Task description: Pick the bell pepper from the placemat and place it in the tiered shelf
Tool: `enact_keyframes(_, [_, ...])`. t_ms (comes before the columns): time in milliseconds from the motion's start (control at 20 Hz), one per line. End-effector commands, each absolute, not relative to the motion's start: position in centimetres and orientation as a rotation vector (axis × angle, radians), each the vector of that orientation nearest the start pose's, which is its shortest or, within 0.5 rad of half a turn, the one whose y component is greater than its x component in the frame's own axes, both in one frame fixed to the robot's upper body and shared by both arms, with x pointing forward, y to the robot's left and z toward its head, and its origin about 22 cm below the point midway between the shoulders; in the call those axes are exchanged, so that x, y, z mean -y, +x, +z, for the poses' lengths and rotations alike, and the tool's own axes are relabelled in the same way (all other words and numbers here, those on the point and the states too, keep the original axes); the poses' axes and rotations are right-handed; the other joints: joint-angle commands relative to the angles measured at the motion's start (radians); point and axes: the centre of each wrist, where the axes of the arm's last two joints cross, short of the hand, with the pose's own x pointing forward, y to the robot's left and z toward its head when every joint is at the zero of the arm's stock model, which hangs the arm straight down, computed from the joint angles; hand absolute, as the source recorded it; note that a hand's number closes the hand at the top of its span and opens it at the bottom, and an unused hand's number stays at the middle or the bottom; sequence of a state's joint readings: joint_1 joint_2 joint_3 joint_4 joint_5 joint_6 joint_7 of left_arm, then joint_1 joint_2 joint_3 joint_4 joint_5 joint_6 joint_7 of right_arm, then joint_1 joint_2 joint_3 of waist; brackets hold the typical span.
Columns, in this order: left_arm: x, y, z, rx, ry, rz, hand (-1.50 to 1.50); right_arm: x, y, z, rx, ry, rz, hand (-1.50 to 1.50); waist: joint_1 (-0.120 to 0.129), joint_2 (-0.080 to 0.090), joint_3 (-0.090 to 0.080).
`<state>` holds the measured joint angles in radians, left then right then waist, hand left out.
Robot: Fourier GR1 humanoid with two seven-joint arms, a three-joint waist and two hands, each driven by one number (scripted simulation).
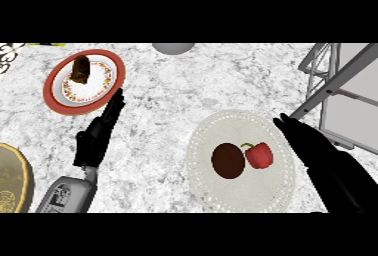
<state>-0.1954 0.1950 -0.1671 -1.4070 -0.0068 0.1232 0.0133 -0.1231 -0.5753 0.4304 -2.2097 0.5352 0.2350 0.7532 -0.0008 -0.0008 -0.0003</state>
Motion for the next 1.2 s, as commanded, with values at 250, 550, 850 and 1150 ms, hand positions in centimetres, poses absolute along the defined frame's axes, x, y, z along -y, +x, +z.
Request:
enact_keyframes(250, [-21.6, 28.8, 0.8, 1.567, 0.115, -0.259, 0.0, 18.8, 17.2, 14.7, 1.358, -0.755, 1.066, -1.5, -0.003, 0.0, 0.0])
enact_keyframes(550, [-22.2, 26.9, 3.6, 1.575, 0.075, -0.259, 0.0, 18.1, 19.8, 13.2, 1.347, -0.767, 1.033, -1.5, 0.005, -0.001, 0.001])
enact_keyframes(850, [-20.7, 28.9, 2.0, 1.565, 0.095, -0.259, 0.0, 19.3, 21.2, 12.4, 1.301, -0.775, 1.046, -1.5, 0.0, 0.001, 0.0])
enact_keyframes(1150, [-22.3, 29.3, 1.5, 1.585, 0.13, -0.264, 0.0, 15.7, 21.6, 13.0, 1.294, -0.796, 1.066, -1.5, 0.001, 0.001, 0.0])
